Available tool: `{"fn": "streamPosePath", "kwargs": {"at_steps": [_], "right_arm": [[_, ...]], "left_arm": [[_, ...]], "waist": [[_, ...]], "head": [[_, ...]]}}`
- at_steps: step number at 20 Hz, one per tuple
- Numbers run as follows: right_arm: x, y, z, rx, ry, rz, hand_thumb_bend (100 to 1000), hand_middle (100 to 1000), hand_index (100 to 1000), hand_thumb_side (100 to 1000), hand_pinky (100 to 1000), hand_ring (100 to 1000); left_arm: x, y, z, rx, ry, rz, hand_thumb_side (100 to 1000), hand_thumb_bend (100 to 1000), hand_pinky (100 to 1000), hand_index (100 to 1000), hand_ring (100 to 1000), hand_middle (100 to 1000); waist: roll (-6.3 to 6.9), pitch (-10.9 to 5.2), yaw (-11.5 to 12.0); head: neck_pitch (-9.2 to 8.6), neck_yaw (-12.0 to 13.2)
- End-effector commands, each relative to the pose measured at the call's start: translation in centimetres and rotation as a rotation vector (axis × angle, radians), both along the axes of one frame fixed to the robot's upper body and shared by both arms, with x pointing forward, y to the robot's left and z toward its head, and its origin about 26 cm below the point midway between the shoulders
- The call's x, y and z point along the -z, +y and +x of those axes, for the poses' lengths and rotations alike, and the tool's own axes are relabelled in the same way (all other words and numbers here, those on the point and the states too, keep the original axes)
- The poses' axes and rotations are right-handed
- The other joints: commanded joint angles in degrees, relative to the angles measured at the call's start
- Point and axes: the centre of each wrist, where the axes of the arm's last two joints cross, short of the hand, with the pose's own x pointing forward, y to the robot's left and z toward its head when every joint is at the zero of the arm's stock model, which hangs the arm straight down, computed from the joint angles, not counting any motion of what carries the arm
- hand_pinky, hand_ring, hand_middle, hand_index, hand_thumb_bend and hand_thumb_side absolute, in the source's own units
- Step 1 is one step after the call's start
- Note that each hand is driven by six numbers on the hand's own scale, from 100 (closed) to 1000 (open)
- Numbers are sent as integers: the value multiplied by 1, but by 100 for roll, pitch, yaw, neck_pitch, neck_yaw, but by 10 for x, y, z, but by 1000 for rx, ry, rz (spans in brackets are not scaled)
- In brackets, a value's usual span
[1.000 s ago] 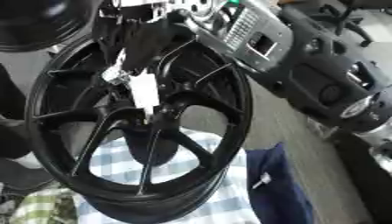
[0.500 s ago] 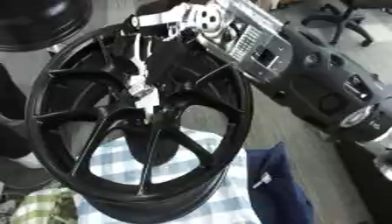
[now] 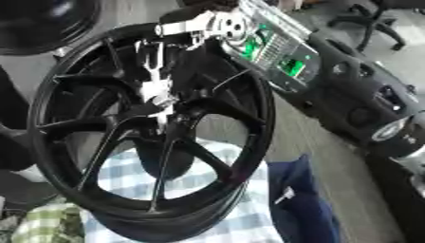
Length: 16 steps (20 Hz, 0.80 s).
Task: Pull the pin out of the wheel hub.
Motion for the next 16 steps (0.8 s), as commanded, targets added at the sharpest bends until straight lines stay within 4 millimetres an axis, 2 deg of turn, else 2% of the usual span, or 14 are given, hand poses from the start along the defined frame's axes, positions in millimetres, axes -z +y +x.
{"fn": "streamPosePath", "kwargs": {"at_steps": [1, 16], "right_arm": [[-9, -9, 4, 33, -32, 0, 546, 722, 812, 321, 800, 734], [5, -15, 17, 66, -15, 5, 525, 713, 803, 294, 797, 728]], "left_arm": [[-8, 3, -1, 1, -21, 13, 264, 721, 719, 599, 589, 581], [-7, 2, -1, 1, -20, 5, 264, 718, 720, 598, 588, 580]], "waist": [[16, -74, 6], [25, -28, 43]], "head": [[2, 7], [-17, -10]]}}
